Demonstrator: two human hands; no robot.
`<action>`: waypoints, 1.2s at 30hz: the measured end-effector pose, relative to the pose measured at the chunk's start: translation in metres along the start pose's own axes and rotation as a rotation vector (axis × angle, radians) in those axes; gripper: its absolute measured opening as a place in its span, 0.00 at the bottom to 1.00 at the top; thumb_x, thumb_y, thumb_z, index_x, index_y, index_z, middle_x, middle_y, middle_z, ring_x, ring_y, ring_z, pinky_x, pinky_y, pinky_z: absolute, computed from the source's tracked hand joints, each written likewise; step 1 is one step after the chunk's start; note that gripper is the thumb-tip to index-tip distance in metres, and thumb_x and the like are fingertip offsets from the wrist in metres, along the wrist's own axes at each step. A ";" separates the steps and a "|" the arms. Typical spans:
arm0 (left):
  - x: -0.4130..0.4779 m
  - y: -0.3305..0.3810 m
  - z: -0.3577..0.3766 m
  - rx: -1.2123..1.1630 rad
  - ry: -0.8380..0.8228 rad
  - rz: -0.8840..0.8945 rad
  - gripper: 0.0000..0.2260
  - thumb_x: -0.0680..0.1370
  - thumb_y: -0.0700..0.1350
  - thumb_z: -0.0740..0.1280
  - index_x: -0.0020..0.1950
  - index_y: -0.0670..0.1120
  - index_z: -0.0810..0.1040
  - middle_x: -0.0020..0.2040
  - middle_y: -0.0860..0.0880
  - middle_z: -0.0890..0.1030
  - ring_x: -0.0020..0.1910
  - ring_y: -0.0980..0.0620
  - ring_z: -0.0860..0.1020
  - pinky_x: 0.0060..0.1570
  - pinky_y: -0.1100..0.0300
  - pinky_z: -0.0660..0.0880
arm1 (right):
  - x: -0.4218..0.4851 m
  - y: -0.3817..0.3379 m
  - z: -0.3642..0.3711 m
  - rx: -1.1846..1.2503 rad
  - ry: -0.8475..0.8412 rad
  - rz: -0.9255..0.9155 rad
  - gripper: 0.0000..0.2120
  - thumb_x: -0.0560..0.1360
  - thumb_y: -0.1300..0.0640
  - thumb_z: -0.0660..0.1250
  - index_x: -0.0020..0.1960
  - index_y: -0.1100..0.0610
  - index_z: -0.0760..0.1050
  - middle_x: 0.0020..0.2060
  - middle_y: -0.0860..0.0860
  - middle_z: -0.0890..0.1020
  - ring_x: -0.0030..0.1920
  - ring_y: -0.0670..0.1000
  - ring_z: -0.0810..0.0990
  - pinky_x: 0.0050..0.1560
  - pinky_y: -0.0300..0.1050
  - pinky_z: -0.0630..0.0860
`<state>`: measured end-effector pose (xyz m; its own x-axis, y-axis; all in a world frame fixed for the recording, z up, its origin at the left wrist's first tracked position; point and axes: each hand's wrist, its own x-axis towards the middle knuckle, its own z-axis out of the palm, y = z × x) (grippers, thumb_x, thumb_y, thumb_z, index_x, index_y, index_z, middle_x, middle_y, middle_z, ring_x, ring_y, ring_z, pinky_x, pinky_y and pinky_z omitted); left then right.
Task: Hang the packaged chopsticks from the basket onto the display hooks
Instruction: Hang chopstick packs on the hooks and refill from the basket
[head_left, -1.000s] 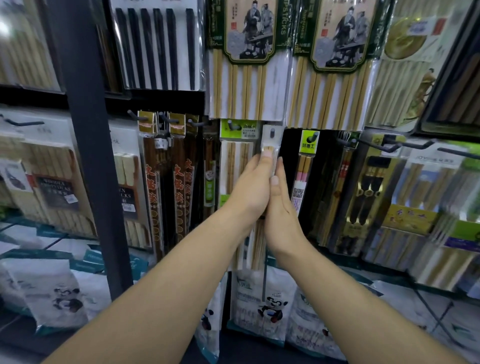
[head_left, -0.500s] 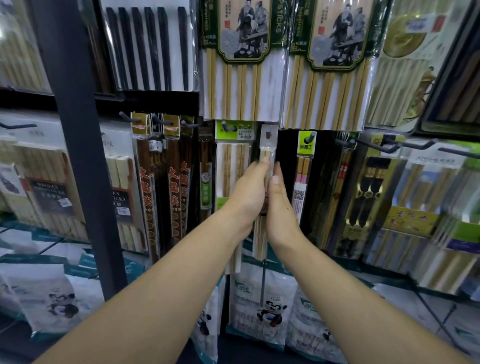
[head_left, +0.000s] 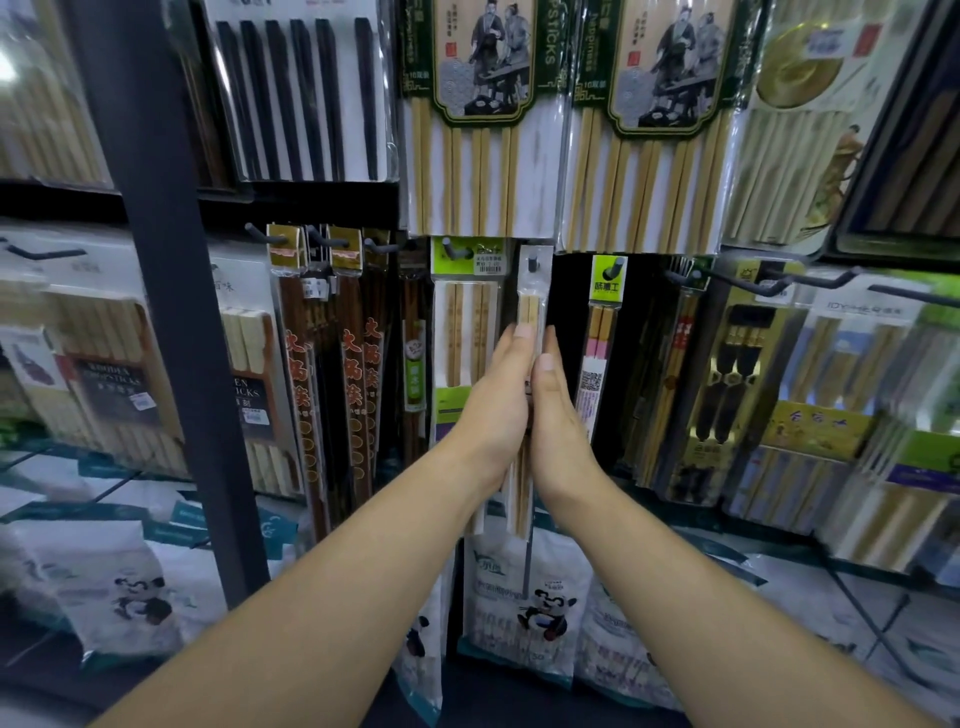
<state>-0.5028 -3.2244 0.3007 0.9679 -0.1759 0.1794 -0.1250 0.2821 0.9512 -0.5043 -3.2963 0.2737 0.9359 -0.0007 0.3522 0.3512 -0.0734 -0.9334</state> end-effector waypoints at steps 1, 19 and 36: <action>-0.003 0.000 0.000 -0.002 -0.003 -0.005 0.27 0.85 0.62 0.55 0.81 0.52 0.65 0.79 0.53 0.70 0.76 0.56 0.67 0.78 0.54 0.60 | -0.003 -0.001 0.000 0.007 0.001 0.005 0.41 0.73 0.23 0.46 0.82 0.37 0.45 0.82 0.40 0.53 0.80 0.41 0.53 0.81 0.54 0.53; -0.204 -0.220 -0.098 0.636 0.433 -0.466 0.05 0.85 0.49 0.63 0.54 0.49 0.76 0.48 0.52 0.80 0.53 0.46 0.79 0.48 0.57 0.73 | -0.270 0.172 -0.060 -0.462 -0.385 0.585 0.04 0.81 0.60 0.67 0.50 0.52 0.79 0.44 0.49 0.85 0.48 0.51 0.84 0.50 0.41 0.78; -0.314 -0.359 -0.140 0.807 0.382 -0.833 0.19 0.85 0.61 0.54 0.53 0.46 0.72 0.53 0.42 0.81 0.55 0.40 0.78 0.50 0.51 0.66 | -0.386 0.389 -0.074 -1.046 -1.001 0.694 0.42 0.78 0.38 0.68 0.83 0.52 0.53 0.83 0.53 0.44 0.82 0.59 0.43 0.78 0.57 0.53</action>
<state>-0.7316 -3.1386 -0.1320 0.8015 0.3035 -0.5153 0.5961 -0.4750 0.6474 -0.7304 -3.3981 -0.2205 0.6865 0.2681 -0.6758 0.0935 -0.9544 -0.2836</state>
